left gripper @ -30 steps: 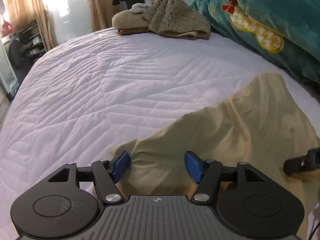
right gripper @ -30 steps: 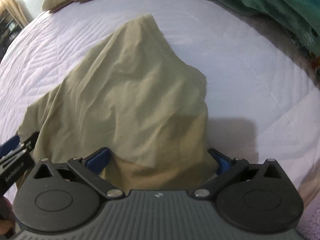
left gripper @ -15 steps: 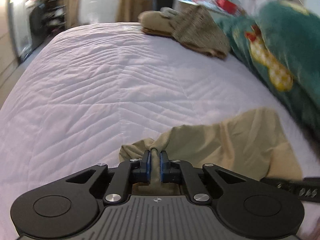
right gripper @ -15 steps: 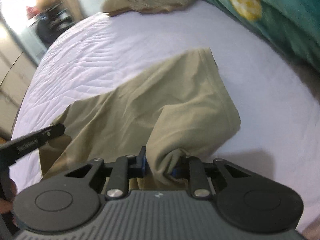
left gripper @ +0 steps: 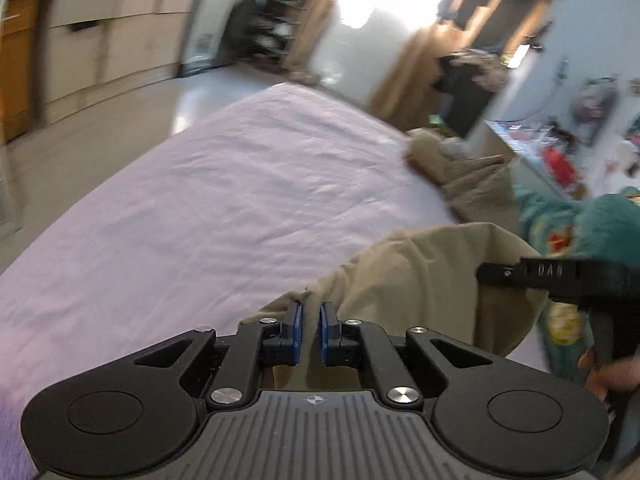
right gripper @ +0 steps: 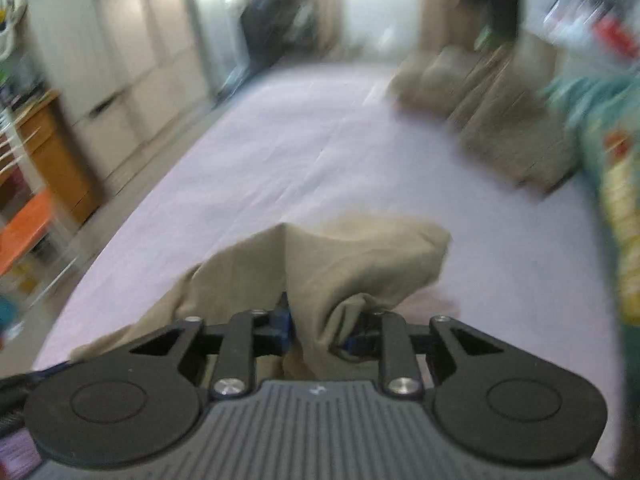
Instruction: Fold clothes
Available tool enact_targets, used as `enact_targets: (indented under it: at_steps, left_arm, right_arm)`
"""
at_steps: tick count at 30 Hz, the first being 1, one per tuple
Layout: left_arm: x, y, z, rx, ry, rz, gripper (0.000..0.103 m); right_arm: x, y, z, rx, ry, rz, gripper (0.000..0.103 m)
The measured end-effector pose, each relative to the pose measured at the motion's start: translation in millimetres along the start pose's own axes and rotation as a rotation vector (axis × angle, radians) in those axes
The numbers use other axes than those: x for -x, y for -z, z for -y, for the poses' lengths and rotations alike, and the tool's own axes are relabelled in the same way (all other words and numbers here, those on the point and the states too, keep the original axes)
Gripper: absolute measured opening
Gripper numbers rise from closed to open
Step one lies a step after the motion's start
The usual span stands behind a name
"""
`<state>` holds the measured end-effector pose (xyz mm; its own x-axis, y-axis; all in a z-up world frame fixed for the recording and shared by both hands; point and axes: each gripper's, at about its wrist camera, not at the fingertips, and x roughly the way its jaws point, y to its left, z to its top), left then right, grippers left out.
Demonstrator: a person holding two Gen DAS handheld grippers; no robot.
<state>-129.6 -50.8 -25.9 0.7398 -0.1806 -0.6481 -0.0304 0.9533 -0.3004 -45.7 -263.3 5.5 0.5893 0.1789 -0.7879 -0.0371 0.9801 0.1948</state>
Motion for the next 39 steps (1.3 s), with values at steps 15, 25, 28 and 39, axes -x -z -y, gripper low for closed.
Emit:
enact_targets:
  at_steps: [15, 25, 28, 39]
  left_arm:
    - [-10.8, 35.0, 23.0, -0.104, 0.121, -0.297, 0.048]
    - [-26.2, 78.9, 91.4, -0.208, 0.199, -0.371, 0.055]
    - [-41.0, 78.6, 83.0, -0.142, 0.203, -0.377, 0.050]
    - [-5.8, 42.1, 73.3, -0.211, 0.151, -0.100, 0.010]
  right_arm:
    - [-13.9, 51.5, 52.7, -0.289, -0.014, -0.110, 0.086]
    - [-36.7, 56.5, 48.4, -0.340, -0.063, -0.139, 0.057]
    - [-35.5, 58.0, 44.7, -0.288, -0.078, -0.142, 0.040]
    - [-16.1, 21.0, 12.0, -0.175, -0.109, -0.036, 0.030]
